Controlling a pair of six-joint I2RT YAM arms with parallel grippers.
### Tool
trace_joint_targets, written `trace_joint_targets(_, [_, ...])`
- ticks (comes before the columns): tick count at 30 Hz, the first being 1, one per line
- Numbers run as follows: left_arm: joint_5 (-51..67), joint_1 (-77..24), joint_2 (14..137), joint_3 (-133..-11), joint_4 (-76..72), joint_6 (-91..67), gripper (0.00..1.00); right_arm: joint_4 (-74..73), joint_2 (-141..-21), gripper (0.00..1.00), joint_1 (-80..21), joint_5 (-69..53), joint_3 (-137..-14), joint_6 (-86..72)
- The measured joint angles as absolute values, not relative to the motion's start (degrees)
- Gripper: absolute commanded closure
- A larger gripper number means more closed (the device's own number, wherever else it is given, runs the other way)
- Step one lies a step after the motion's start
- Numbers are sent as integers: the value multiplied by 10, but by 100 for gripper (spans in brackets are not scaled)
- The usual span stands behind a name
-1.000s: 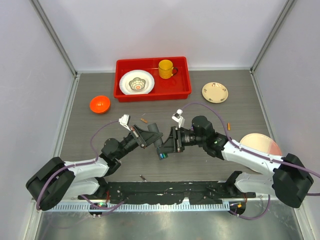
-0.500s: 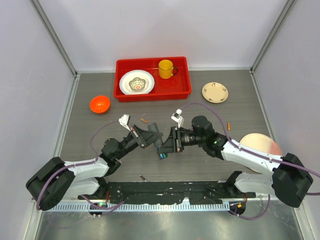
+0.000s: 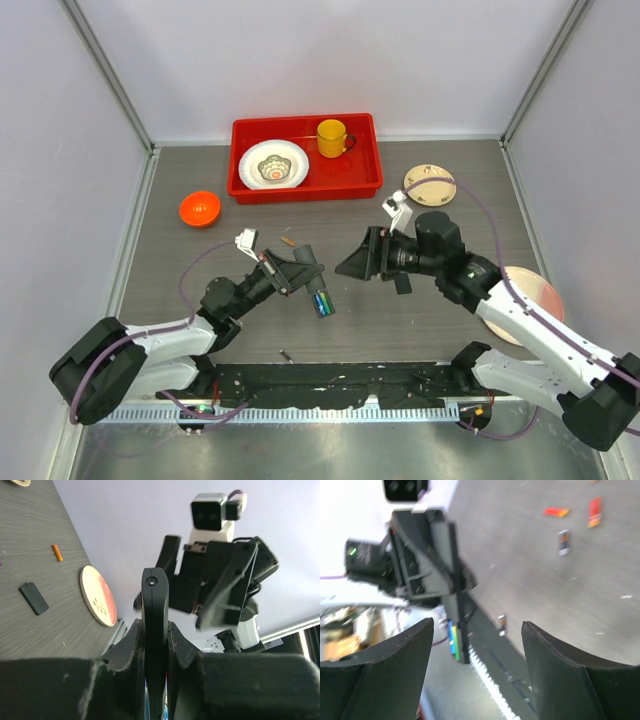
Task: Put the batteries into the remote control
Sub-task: Load the battery into the remote control, then pick up the battery cover at the center of the board.
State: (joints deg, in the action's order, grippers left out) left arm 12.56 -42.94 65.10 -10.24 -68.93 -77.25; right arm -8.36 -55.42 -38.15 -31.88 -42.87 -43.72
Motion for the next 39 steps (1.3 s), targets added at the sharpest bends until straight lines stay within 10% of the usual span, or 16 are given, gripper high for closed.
trace_joint_targets(13, [163,-419,620,-86,-679,-758,100,-381,-830,29,-362,103,-522,-263])
trace_joint_targets(39, [179,-417,538,-65,-610,-719,100,-337,-893,32,-286,93,-498,-213])
